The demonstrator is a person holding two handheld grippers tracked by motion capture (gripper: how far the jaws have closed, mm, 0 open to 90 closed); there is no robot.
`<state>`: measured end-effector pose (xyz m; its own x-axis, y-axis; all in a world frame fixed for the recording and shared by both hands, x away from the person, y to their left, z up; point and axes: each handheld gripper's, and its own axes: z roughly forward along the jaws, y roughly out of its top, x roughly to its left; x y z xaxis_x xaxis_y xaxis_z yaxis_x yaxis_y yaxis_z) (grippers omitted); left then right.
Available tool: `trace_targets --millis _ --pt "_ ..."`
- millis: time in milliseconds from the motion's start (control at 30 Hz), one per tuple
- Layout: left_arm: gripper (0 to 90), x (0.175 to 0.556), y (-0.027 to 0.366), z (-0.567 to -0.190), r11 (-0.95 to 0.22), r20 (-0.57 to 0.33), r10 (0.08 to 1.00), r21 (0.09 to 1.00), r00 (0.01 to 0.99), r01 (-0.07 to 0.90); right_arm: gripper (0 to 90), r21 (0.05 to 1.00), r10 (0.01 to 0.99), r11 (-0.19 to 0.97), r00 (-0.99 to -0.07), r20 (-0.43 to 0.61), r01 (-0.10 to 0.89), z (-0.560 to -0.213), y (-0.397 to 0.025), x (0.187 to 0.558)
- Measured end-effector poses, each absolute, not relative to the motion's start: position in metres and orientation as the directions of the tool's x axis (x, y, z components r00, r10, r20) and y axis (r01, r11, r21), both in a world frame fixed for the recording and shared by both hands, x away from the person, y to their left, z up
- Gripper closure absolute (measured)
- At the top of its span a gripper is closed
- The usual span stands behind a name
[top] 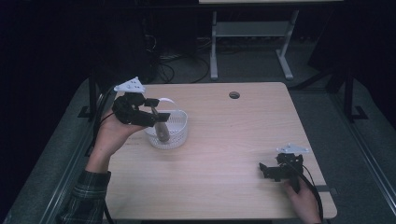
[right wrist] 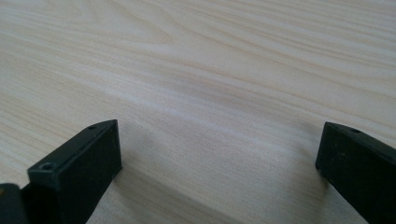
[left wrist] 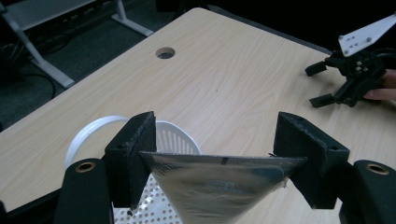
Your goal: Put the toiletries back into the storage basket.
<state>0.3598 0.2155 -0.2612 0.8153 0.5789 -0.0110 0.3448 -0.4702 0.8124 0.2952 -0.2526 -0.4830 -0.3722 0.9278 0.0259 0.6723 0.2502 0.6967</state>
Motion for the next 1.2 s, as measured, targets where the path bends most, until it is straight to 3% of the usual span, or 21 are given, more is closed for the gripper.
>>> trace_targets --millis 633,1200 --pt "29.7 0.374 0.228 -0.263 -0.431 0.020 0.670 0.824 0.742 0.368 0.0 0.697 0.928 0.250 -0.372 0.026 0.672 -0.483 -0.253 0.295" --pt "29.7 0.384 0.235 -0.278 -0.415 0.012 0.699 0.821 0.715 0.393 0.0 0.696 0.928 0.251 -0.373 0.026 0.673 -0.483 -0.253 0.295"
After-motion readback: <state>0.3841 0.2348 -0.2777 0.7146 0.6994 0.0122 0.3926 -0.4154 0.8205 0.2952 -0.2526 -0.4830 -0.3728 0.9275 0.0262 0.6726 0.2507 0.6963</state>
